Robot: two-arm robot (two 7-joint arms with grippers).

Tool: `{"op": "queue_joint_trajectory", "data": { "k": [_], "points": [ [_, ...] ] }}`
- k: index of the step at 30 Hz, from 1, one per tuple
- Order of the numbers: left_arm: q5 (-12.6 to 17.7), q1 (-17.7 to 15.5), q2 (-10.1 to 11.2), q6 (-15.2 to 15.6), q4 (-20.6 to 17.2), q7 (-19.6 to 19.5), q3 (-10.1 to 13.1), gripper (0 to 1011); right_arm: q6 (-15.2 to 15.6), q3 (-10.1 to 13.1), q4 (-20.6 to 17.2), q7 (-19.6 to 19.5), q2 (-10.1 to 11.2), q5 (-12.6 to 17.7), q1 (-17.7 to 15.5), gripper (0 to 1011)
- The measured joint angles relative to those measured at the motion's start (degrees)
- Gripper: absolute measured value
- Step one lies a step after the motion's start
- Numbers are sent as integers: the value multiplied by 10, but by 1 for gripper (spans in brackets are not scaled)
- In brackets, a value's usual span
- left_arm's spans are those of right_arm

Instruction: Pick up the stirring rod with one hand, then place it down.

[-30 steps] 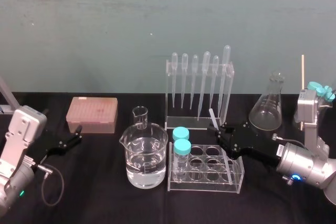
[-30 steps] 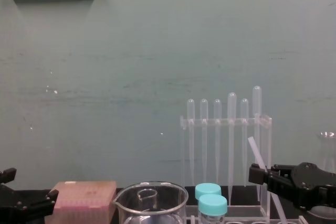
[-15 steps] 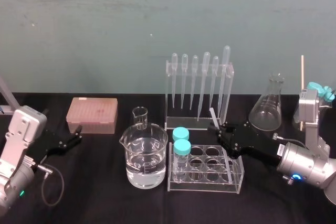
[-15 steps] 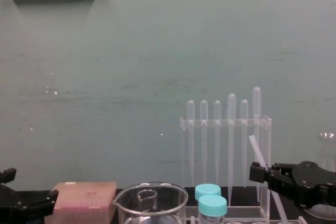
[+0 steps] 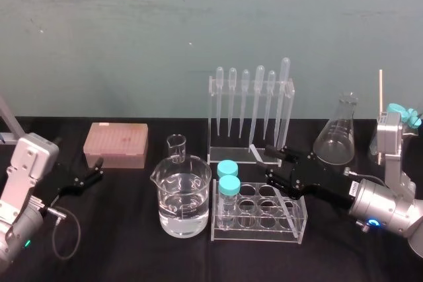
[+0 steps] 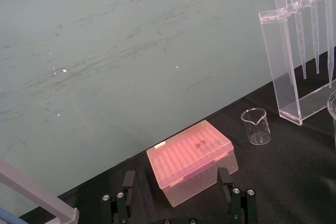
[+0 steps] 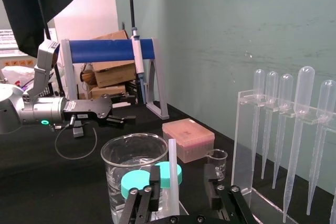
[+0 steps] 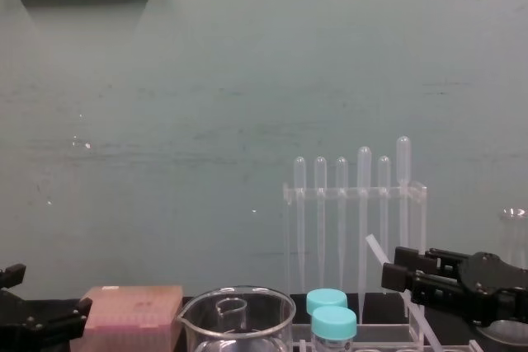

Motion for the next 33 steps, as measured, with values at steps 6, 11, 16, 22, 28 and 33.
{"op": "queue_joint_trajectory", "data": {
  "k": [6,11,16,22,28,33],
  "points": [
    [0,0,0,0,0,0,0,1000,0,0,0,0,0,0,0,692],
    [0,0,0,0,0,0,0,1000,0,0,0,1,0,0,0,837],
    [0,0,0,0,0,0,0,1000,0,0,0,1,0,0,0,971],
    [0,0,0,0,0,0,0,1000,-19,11,-24,-8,4,2,-7,1003],
    [0,0,0,0,0,0,0,1000,-97,51,-84,-68,9,-16,-37,1003],
    [0,0,0,0,0,0,0,1000,-117,94,-123,-199,7,-78,-74,1003]
  ]
}}
